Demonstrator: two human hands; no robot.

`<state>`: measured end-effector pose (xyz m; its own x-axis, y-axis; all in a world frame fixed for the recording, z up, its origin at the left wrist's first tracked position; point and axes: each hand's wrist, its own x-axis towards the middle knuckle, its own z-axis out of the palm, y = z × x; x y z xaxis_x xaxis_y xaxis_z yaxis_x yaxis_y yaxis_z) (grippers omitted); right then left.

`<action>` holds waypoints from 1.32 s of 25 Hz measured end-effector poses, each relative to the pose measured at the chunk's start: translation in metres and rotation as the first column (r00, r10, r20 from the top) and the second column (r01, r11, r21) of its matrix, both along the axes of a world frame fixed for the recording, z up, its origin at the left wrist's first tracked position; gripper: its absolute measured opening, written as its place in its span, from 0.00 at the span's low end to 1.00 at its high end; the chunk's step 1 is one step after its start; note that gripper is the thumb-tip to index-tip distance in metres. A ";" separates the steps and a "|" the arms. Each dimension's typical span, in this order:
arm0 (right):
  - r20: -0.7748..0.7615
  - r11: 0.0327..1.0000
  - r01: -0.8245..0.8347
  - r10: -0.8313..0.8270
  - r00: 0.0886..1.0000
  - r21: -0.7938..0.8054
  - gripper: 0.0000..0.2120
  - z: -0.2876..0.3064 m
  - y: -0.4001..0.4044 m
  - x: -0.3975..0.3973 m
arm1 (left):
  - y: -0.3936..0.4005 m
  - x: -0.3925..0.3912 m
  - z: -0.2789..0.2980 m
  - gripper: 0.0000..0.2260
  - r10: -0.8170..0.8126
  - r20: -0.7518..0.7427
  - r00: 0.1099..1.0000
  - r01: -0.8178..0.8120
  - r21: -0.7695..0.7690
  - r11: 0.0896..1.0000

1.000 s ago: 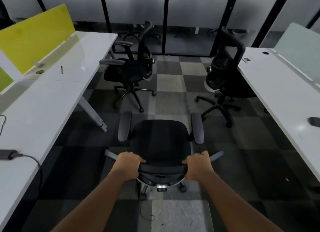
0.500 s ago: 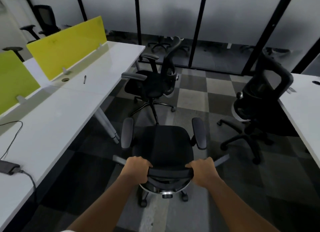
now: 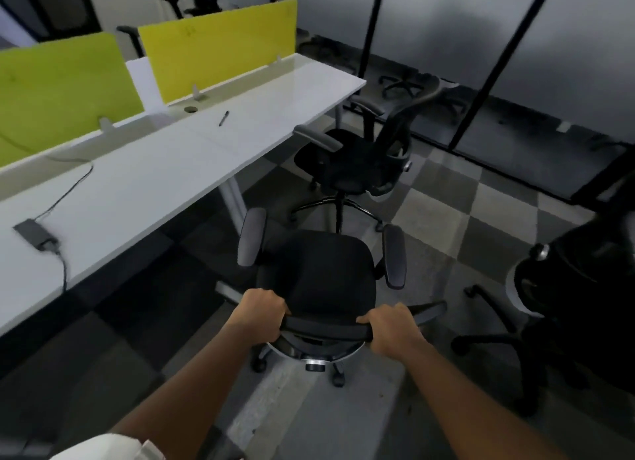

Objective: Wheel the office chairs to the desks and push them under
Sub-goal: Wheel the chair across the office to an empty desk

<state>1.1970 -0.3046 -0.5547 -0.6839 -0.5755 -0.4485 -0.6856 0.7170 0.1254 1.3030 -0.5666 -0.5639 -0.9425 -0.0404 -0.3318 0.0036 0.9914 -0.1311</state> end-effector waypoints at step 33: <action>-0.085 0.637 -0.761 0.757 0.648 -0.124 0.18 0.001 -0.286 0.011 | -0.124 0.168 -0.002 0.17 0.770 -0.035 0.638 -0.770 -0.022 0.637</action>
<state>1.2083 -0.5903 -0.5536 0.0121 -0.9494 -0.3137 -0.9946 -0.0436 0.0937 1.4711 -0.6908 -0.5656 -0.5713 -0.7647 -0.2980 -0.7620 0.6291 -0.1534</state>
